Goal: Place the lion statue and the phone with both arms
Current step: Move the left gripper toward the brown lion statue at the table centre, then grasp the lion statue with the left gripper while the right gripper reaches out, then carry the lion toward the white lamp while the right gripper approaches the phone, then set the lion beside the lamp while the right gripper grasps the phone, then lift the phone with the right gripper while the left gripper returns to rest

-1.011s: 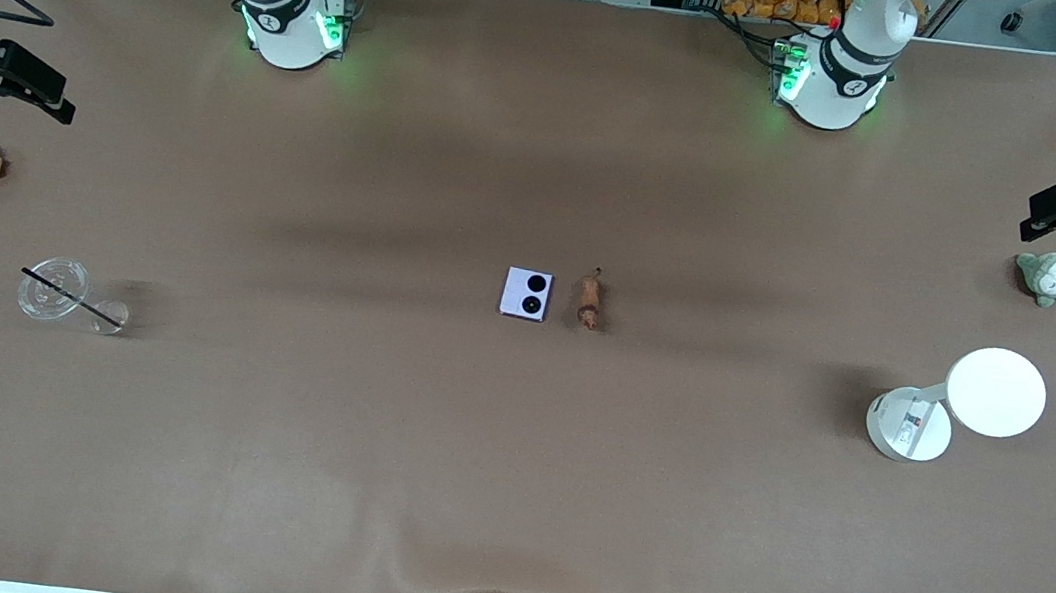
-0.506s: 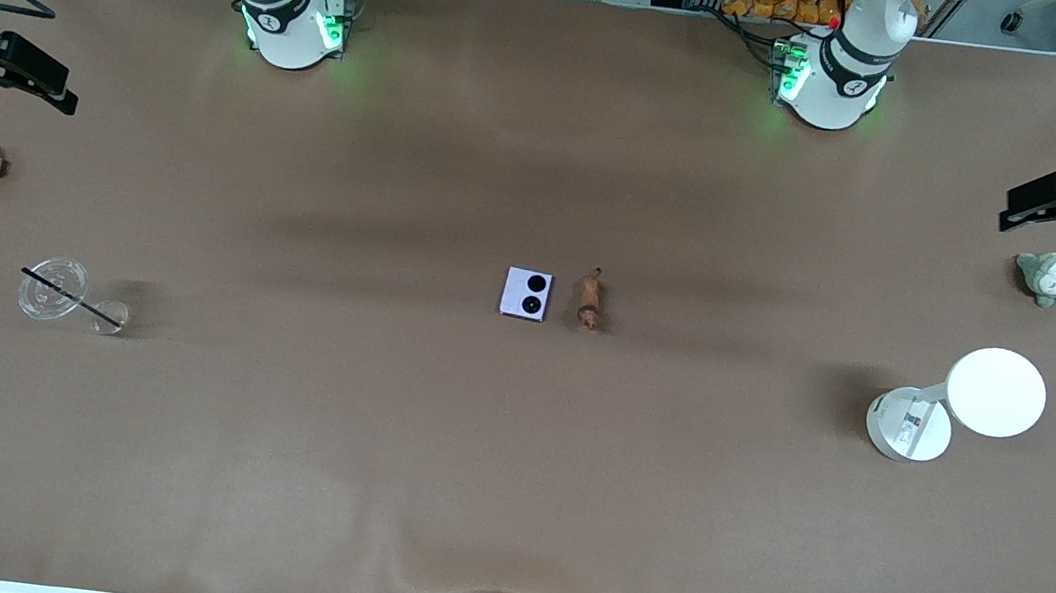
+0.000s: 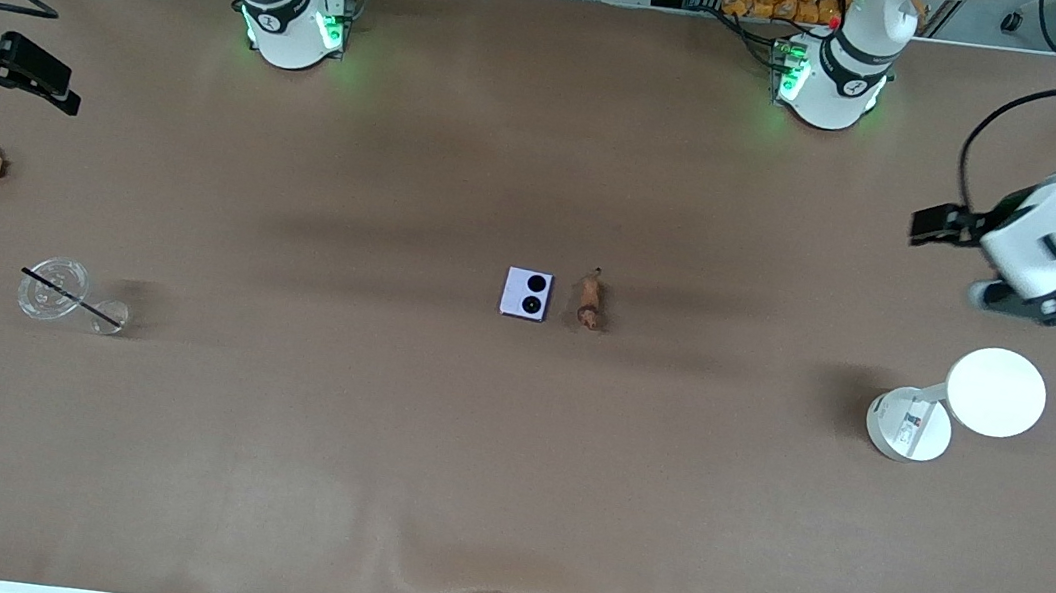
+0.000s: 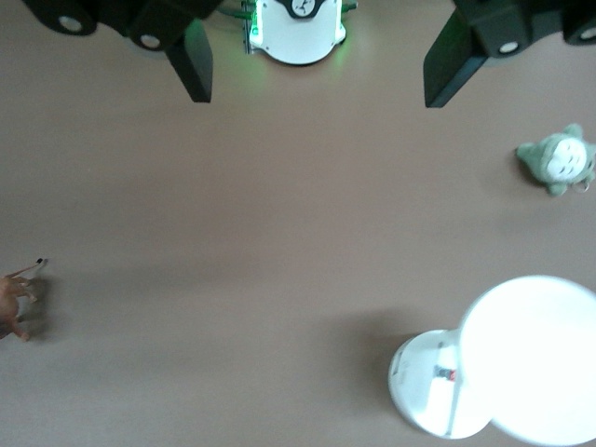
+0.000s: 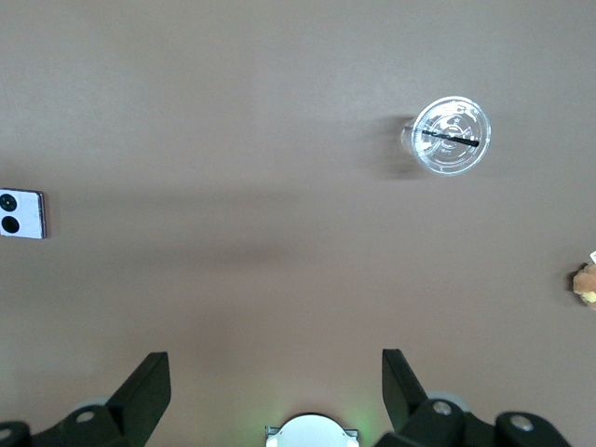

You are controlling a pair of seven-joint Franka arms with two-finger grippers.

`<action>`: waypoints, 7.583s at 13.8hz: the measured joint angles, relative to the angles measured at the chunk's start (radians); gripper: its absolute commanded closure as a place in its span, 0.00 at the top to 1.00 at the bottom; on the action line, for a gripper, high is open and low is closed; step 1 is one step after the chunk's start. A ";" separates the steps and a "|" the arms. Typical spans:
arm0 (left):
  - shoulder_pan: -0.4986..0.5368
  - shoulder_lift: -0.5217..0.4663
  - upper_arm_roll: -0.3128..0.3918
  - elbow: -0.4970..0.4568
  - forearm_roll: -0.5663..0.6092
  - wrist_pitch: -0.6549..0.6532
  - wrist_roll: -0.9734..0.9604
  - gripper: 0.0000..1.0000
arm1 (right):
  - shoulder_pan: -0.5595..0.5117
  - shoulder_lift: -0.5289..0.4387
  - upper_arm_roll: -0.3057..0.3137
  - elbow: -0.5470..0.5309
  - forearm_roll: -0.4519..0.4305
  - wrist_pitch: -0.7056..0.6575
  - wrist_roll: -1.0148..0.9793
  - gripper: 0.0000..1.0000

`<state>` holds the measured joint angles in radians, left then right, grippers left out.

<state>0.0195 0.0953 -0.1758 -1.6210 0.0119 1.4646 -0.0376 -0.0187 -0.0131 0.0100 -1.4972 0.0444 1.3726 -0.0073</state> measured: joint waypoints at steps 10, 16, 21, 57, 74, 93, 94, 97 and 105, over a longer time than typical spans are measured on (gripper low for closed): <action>-0.266 0.237 -0.020 0.019 -0.030 0.349 -0.359 1.00 | 0.064 0.022 0.011 -0.007 0.001 0.044 0.158 1.00; -0.388 0.384 -0.021 -0.017 -0.030 0.583 -0.423 1.00 | 0.157 0.073 0.014 -0.012 0.001 0.098 0.343 1.00; -0.510 0.482 -0.019 -0.074 -0.029 0.753 -0.586 1.00 | 0.269 0.131 0.017 -0.014 0.007 0.160 0.525 1.00; 0.027 0.530 0.000 -0.087 0.181 0.830 -0.102 0.00 | 0.531 0.386 0.017 -0.016 0.008 0.466 0.858 1.00; 0.035 0.484 -0.065 -0.009 0.185 0.769 -0.019 1.00 | 0.753 0.738 0.017 -0.019 0.008 0.879 0.968 1.00; 0.067 0.127 -0.077 0.156 0.021 0.201 -0.023 1.00 | 0.787 0.836 0.011 -0.016 -0.029 0.973 1.025 0.88; 0.053 0.115 -0.060 0.163 0.021 0.173 -0.023 1.00 | 0.787 0.836 0.011 -0.016 -0.032 0.973 1.025 0.42; -0.058 0.075 0.072 0.171 0.018 0.122 -0.023 1.00 | 0.788 0.836 0.011 -0.014 -0.049 0.975 1.034 0.12; -0.049 -0.101 0.114 0.108 0.014 -0.001 -0.020 1.00 | 0.776 0.769 -0.078 0.021 -0.052 0.943 1.060 0.12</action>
<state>-0.0291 -0.0057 -0.0615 -1.5127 0.0262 1.4635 -0.0572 0.7571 0.7556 -0.0675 -1.4759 -0.0078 2.3158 1.0528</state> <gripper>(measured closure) 0.000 0.167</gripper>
